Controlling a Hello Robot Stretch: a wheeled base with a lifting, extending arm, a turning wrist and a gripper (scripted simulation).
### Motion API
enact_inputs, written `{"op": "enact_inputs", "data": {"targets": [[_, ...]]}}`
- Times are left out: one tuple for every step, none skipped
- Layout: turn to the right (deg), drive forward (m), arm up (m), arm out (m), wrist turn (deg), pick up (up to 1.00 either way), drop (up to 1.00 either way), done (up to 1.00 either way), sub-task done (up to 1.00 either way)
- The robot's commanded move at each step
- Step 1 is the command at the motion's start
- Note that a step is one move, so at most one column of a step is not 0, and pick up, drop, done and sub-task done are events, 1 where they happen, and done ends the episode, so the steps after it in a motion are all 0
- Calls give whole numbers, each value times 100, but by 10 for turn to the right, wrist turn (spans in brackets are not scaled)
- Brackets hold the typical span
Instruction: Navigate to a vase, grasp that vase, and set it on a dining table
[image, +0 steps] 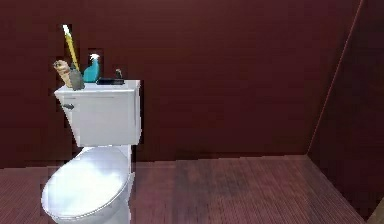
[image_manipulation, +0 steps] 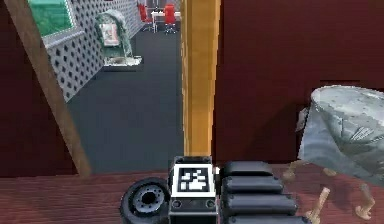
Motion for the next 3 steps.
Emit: {"op": "enact_inputs", "data": {"targets": [[450,0,0,0,0,0,0,0,0],[150,0,0,0,0,0,0,0,0],[30,0,0,0,0,0,0,0,0]]}}
